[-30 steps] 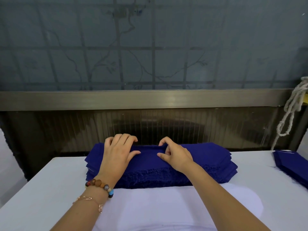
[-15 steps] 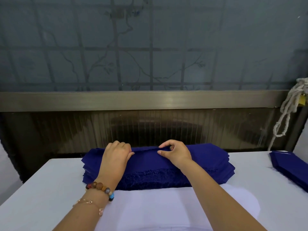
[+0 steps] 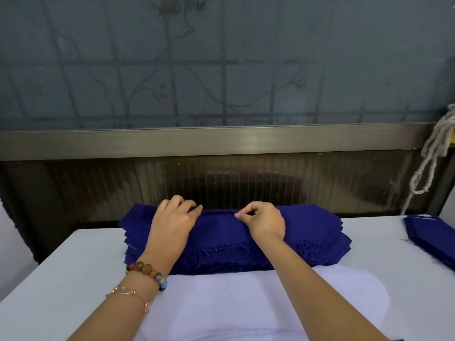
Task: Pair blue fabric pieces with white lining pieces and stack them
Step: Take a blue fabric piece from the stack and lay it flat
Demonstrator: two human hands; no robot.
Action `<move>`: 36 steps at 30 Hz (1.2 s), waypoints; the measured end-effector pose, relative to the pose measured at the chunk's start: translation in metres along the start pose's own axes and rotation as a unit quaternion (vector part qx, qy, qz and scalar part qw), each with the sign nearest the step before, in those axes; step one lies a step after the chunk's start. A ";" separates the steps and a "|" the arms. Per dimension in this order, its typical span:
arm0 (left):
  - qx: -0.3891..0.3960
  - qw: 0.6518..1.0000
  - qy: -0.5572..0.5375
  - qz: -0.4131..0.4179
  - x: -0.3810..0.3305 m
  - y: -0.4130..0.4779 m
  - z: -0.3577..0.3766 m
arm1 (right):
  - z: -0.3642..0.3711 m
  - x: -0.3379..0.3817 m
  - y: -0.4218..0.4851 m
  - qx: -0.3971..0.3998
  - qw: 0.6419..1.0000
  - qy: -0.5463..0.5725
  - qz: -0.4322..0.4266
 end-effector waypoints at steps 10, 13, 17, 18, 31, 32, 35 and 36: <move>-0.072 0.990 -0.118 0.037 0.003 -0.005 0.000 | 0.001 -0.001 -0.002 -0.003 0.999 -0.036 -0.016; -0.017 0.983 -0.182 -0.022 0.006 -0.008 0.005 | 0.000 -0.001 -0.003 0.006 0.998 -0.057 -0.040; 0.008 0.978 -0.192 -0.076 0.005 -0.009 0.015 | 0.004 0.000 -0.008 0.033 0.976 -0.157 -0.150; 0.008 0.980 -0.183 -0.078 0.005 -0.009 0.016 | 0.006 0.001 -0.008 0.048 0.968 -0.171 -0.180; 0.056 0.973 -0.184 -0.127 0.008 -0.007 0.022 | -0.053 -0.010 0.008 0.198 0.943 -0.248 -0.102; 0.055 0.972 -0.187 -0.128 0.008 -0.007 0.022 | -0.064 -0.015 0.011 0.210 0.942 -0.247 -0.085; 0.060 0.971 -0.190 -0.132 0.008 -0.007 0.021 | -0.095 -0.035 0.018 0.221 0.945 -0.240 -0.030; 0.058 0.971 -0.191 -0.131 0.008 -0.006 0.021 | -0.104 -0.043 0.020 0.216 0.947 -0.237 -0.013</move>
Point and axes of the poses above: each hand's wrist, its own y-axis towards the middle knuckle, its own z-axis out of the palm, x = y × z, the point moved 1 cm from there along y, towards the middle knuckle, and after that the axes turned 8 degrees about -z, right-handed, at the moved point
